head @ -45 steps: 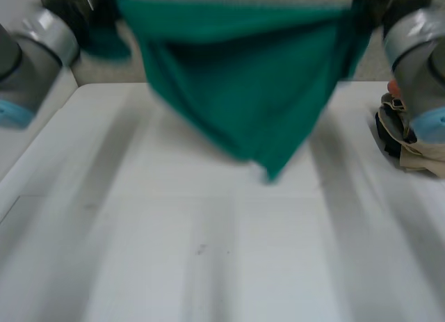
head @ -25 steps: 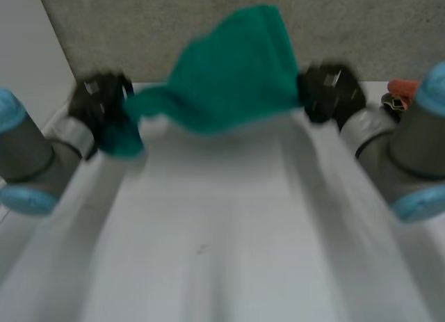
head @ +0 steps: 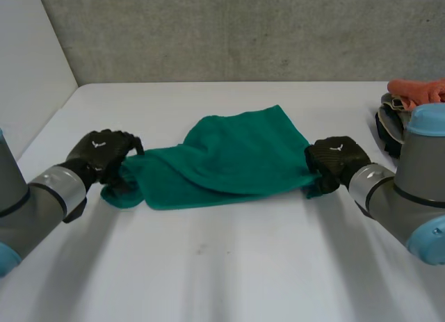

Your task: Fold the laundry.

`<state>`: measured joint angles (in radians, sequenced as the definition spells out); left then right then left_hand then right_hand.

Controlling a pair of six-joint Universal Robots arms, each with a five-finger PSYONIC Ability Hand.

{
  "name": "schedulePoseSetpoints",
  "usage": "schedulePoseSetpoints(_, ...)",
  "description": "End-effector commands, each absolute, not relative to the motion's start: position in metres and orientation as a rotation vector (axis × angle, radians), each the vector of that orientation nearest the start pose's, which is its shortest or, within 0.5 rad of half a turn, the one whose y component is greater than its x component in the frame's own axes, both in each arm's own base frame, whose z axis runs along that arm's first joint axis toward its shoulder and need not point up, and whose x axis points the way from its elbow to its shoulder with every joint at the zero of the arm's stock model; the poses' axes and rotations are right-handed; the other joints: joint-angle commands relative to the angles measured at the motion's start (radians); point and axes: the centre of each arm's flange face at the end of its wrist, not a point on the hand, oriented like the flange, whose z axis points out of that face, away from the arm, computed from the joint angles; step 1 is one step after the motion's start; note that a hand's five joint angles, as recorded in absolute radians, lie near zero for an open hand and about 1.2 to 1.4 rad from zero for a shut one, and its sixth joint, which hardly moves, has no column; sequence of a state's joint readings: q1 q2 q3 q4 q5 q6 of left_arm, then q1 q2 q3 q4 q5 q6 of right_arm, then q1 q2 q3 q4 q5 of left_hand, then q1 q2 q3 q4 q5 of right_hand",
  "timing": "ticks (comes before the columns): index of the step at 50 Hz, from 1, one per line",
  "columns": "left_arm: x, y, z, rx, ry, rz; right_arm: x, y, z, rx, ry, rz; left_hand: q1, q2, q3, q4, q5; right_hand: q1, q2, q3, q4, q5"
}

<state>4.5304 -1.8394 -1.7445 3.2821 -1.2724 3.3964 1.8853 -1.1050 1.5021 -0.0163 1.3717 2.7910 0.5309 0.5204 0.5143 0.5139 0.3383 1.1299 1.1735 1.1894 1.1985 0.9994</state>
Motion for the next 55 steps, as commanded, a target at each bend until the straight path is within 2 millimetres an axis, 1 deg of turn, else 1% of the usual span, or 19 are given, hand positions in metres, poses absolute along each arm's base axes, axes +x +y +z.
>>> schedulePoseSetpoints(1, -0.223, -0.262, 0.161, 0.974, 2.574, -1.853, 0.247, -0.294, 0.199, -0.936, 2.251, -1.757, 0.293, 0.304, 0.310, 0.310, 0.311, 0.266, 0.223, 0.207, 0.198, 0.222)
schedulePoseSetpoints(2, -0.223, -0.262, 0.154, 0.988, 2.578, -1.807, 0.247, -0.293, 0.202, -0.929, 2.248, -1.760, 0.311, 0.321, 0.327, 0.328, 0.329, 0.266, 0.223, 0.207, 0.198, 0.222)
schedulePoseSetpoints(5, -0.223, -0.266, 0.146, 1.005, 2.566, -1.767, 0.247, -0.291, 0.207, -0.915, 2.239, -1.767, 0.299, 0.310, 0.316, 0.316, 0.317, 0.266, 0.223, 0.207, 0.198, 0.222)
schedulePoseSetpoints(8, -0.225, -0.271, 0.139, 1.019, 2.561, -1.745, 0.247, -0.290, 0.209, -0.906, 2.235, -1.765, 0.188, 0.198, 0.205, 0.205, 0.206, 0.266, 0.223, 0.207, 0.198, 0.222)
schedulePoseSetpoints(10, -0.229, -0.274, 0.137, 1.032, 2.557, -1.754, 0.247, -0.290, 0.209, -0.905, 2.237, -1.761, 0.056, 0.067, 0.073, 0.073, 0.074, 0.266, 0.223, 0.207, 0.198, 0.222)
schedulePoseSetpoints(11, -0.230, -0.275, 0.137, 1.038, 2.556, -1.757, 0.247, -0.289, 0.209, -0.905, 2.237, -1.761, 0.026, 0.037, 0.043, 0.043, 0.044, 0.266, 0.223, 0.207, 0.198, 0.222)
schedulePoseSetpoints(21, -0.248, -0.288, 0.121, 1.092, 2.553, -1.748, 0.244, -0.291, 0.211, -0.899, 2.247, -1.762, 0.008, 0.019, 0.025, 0.025, 0.026, 0.266, 0.223, 0.207, 0.198, 0.222)
schedulePoseSetpoints(28, -0.259, -0.307, 0.118, 1.081, 2.504, -1.774, 0.244, -0.290, 0.213, -0.898, 2.245, -1.763, 0.099, 0.110, 0.116, 0.116, 0.117, 0.266, 0.223, 0.207, 0.198, 0.222)
schedulePoseSetpoints(38, -0.279, -0.335, 0.119, 1.098, 2.428, -1.817, 0.243, -0.290, 0.212, -0.899, 2.250, -1.758, 0.223, 0.233, 0.239, 0.240, 0.241, 0.266, 0.223, 0.207, 0.198, 0.222)
schedulePoseSetpoints(47, -0.297, -0.347, 0.112, 1.135, 2.411, -1.814, 0.241, -0.292, 0.211, -0.899, 2.256, -1.761, 0.343, 0.353, 0.360, 0.360, 0.361, 0.266, 0.223, 0.207, 0.198, 0.222)
schedulePoseSetpoints(50, -0.298, -0.354, 0.112, 1.143, 2.374, -1.818, 0.240, -0.293, 0.211, -0.896, 2.261, -1.761, 0.457, 0.468, 0.474, 0.474, 0.475, 0.266, 0.223, 0.207, 0.198, 0.222)
schedulePoseSetpoints(51, -0.298, -0.357, 0.111, 1.150, 2.349, -1.820, 0.239, -0.293, 0.212, -0.895, 2.261, -1.764, 0.585, 0.596, 0.602, 0.602, 0.604, 0.266, 0.223, 0.207, 0.198, 0.222)
schedulePoseSetpoints(55, -0.301, -0.365, 0.111, 1.179, 2.262, -1.855, 0.237, -0.295, 0.213, -0.887, 2.264, -1.773, 0.845, 0.855, 0.861, 0.862, 0.863, 0.266, 0.223, 0.207, 0.198, 0.222)
